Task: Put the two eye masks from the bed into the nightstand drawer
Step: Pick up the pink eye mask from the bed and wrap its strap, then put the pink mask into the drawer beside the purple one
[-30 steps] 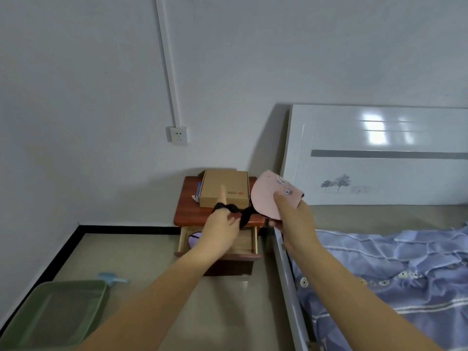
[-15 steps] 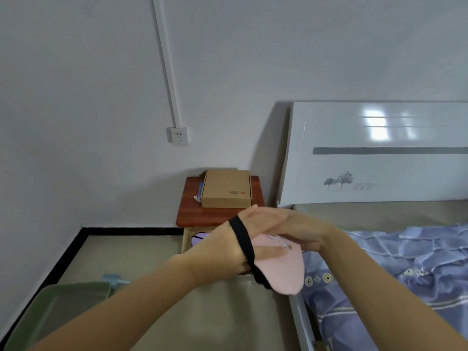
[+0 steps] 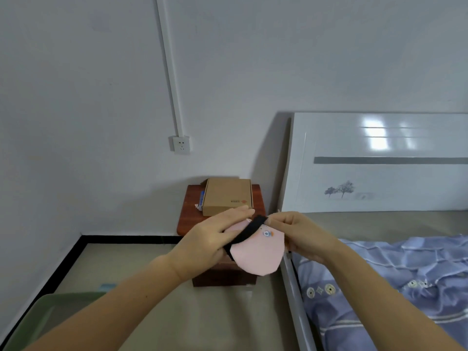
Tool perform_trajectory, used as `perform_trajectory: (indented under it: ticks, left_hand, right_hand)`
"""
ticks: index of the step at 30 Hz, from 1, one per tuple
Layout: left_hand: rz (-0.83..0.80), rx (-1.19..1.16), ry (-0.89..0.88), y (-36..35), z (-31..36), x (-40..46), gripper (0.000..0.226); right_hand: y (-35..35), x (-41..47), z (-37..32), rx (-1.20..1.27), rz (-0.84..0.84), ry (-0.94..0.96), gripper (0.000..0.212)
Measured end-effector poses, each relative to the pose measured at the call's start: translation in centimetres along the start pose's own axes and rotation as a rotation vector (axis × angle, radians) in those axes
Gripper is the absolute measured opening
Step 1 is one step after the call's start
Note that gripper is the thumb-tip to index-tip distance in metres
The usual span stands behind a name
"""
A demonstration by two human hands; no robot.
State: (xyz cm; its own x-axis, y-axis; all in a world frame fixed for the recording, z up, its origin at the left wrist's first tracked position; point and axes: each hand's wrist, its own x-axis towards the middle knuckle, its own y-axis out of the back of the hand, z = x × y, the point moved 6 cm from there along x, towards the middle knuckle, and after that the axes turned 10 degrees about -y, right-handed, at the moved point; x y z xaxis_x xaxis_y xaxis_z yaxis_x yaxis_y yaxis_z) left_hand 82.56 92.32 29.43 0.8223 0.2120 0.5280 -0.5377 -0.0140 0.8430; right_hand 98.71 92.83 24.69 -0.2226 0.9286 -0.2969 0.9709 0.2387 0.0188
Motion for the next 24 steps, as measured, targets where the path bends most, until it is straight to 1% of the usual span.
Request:
perform_trajectory:
  ticks: [2, 4, 6, 7, 9, 10, 12, 13, 15, 17, 19, 21, 22, 24]
  left_hand:
    - [-0.019, -0.020, -0.029, -0.2, 0.2, 0.2, 0.036]
    - [-0.045, -0.044, -0.084, -0.8, 0.8, 0.5, 0.031]
    - [-0.037, -0.098, -0.036, -1.3, 0.4, 0.6, 0.031]
    - [-0.018, -0.145, 0.041, -1.4, -0.2, 0.5, 0.031]
    - [0.024, -0.284, 0.258, -1.6, -1.8, 0.0, 0.031]
    - [0.032, -0.331, 0.348, -2.0, -2.5, -0.5, 0.032]
    - [0.024, -0.363, 0.476, -3.2, -3.6, -1.7, 0.044]
    - [0.022, -0.378, 0.545, -3.8, -4.0, -2.4, 0.048]
    - [0.053, -0.414, 0.674, -5.1, -4.7, -3.9, 0.046]
    - [0.147, -0.538, 0.792, -6.2, -4.8, -4.9, 0.042]
    - [0.308, -0.729, 0.972, -7.4, -4.7, -5.7, 0.040]
    - [0.474, -0.952, 1.172, -9.2, -4.3, -6.1, 0.029]
    - [0.534, -1.050, 1.251, -10.2, -4.1, -6.2, 0.024]
    - [0.634, -1.133, 1.356, -11.4, -4.4, -6.0, 0.019]
  right_hand:
    - [-0.1, -0.4, 0.1, 0.114, -0.111, -0.064, 0.025]
    - [0.0, -0.7, -0.3, 0.181, -0.160, -0.107, 0.031]
    - [-0.5, -0.7, -0.4, 0.059, -0.191, -0.126, 0.028]
    - [-0.7, -0.5, -0.3, -0.016, -0.176, -0.123, 0.024]
    - [-0.4, 0.2, 0.2, -0.076, -0.048, -0.111, 0.015]
    - [0.1, 0.7, 0.4, -0.064, 0.048, -0.104, 0.013]
    - [0.9, 1.5, 1.0, 0.006, 0.225, -0.094, 0.012]
    - [1.0, 1.7, 1.3, 0.050, 0.284, -0.088, 0.012]
    - [0.9, 2.3, 1.9, 0.131, 0.352, -0.076, 0.013]
    - [0.5, 2.8, 2.5, 0.188, 0.395, -0.067, 0.013]
    - [0.4, 3.5, 3.3, 0.254, 0.440, -0.054, 0.014]
    - [0.6, 3.9, 3.9, 0.296, 0.489, -0.021, 0.016]
    - [0.7, 4.1, 4.3, 0.304, 0.495, -0.007, 0.016]
    - [0.7, 4.8, 5.2, 0.284, 0.450, -0.009, 0.015]
